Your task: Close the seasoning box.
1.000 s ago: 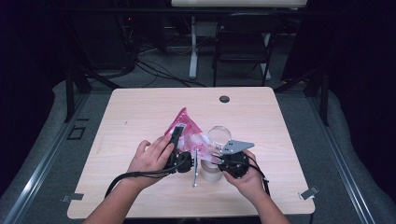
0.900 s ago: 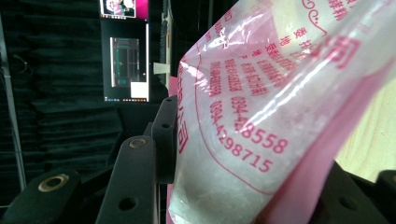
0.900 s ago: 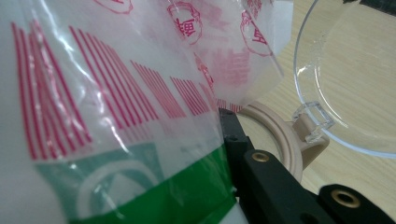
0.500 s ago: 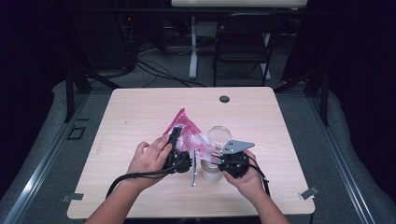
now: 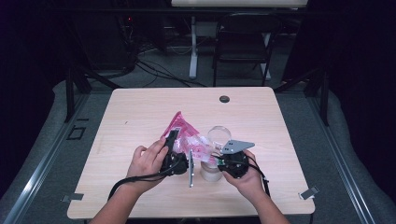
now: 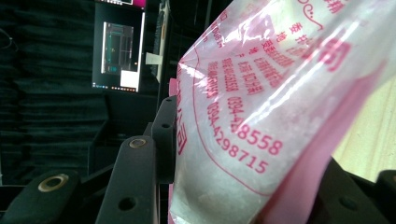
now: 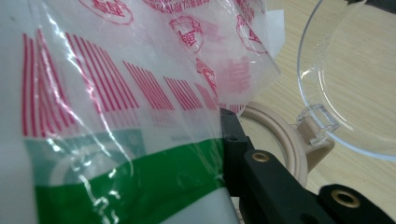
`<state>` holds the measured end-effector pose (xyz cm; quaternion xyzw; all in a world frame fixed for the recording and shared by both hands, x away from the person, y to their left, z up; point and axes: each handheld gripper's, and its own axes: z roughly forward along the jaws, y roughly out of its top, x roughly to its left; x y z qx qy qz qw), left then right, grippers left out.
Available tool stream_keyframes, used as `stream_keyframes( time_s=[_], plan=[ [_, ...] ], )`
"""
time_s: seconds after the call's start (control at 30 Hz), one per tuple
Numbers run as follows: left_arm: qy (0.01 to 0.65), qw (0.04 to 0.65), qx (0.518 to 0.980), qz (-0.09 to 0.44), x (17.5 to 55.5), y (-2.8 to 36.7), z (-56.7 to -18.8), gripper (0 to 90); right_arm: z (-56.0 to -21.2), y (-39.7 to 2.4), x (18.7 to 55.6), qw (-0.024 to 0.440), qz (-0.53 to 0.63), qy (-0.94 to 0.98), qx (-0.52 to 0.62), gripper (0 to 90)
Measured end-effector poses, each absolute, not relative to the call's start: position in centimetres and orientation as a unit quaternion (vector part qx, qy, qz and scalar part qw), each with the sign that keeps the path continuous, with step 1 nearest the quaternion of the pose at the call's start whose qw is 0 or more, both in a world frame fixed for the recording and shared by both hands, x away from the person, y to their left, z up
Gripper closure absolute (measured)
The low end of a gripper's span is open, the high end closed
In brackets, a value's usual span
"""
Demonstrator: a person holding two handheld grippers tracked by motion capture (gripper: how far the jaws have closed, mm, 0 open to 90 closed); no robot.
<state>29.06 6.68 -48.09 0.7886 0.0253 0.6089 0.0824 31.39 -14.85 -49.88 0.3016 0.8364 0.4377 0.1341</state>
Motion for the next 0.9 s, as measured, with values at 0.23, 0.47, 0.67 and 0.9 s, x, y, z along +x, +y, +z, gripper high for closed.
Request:
stream_keyframes(
  time_s=[0.23, 0.47, 0.67, 0.9],
  plan=[
    [0.034, 0.087, 0.789, 0.607, 29.0, 6.9, -48.4, 61.2, -49.9, -14.7, 31.4, 0.135, 0.436, 0.837, 0.3, 90.0],
    [0.048, 0.097, 0.79, 0.603, 28.8, 7.1, -48.9, 61.3, -49.9, -14.8, 31.4, 0.136, 0.439, 0.835, 0.303, 90.0],
    [0.06, 0.102, 0.795, 0.595, 28.8, 7.3, -49.3, 61.5, -49.8, -14.8, 31.4, 0.133, 0.441, 0.834, 0.303, 90.0],
    [0.071, 0.109, 0.796, 0.591, 28.7, 7.5, -49.5, 61.5, -49.7, -14.8, 31.4, 0.127, 0.452, 0.829, 0.305, 90.0]
  ],
)
